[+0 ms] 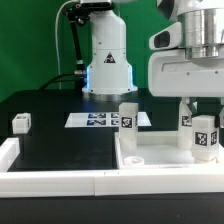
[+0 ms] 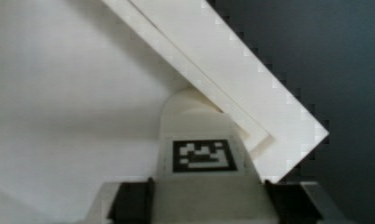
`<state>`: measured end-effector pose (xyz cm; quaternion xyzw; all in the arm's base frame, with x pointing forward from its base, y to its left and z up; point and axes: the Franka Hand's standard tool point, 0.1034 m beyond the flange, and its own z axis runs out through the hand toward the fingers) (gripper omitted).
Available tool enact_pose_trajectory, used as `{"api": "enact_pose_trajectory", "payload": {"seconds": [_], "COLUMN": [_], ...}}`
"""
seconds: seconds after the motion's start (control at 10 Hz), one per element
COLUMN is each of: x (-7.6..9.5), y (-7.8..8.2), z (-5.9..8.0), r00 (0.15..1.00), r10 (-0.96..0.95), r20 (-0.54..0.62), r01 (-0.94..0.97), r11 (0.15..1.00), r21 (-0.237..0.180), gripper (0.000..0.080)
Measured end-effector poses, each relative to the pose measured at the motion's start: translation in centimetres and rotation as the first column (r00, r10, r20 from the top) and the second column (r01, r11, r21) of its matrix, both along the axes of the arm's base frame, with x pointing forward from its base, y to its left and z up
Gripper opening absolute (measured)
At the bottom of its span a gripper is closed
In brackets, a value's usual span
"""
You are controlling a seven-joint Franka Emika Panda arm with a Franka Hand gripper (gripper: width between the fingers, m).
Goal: Assemble square table
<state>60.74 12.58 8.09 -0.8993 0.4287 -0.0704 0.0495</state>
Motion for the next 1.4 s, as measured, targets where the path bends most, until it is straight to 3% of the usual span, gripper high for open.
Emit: {"api": "enact_pose_trajectory", "payload": {"seconds": [0.3,0.5,0.6,0.7,1.0,1.4], "x": [0.06,0.07,0.09,0.14,0.15,0.23], "y": [-0.02,0.01,-0.06,-0.29,-0.29,-0.23], "z": [0.07,0.07,0.07,0.08,0.09,0.08], "r00": [0.984,0.984,0.989,0.997,0.997,0.917], "r10": [-0.178,-0.18,-0.15,-0.08,0.082,0.398], "r20": [-0.011,-0.011,-0.008,-0.004,0.004,0.008], "r01": [0.178,0.18,0.151,0.08,-0.082,-0.397], "r11": [0.983,0.983,0.988,0.996,0.997,0.916], "r21": [0.044,0.045,0.04,0.027,-0.001,-0.064], "gripper": [0.0292,0.0292,0.0473,0.0587,0.0646,0.0649]}}
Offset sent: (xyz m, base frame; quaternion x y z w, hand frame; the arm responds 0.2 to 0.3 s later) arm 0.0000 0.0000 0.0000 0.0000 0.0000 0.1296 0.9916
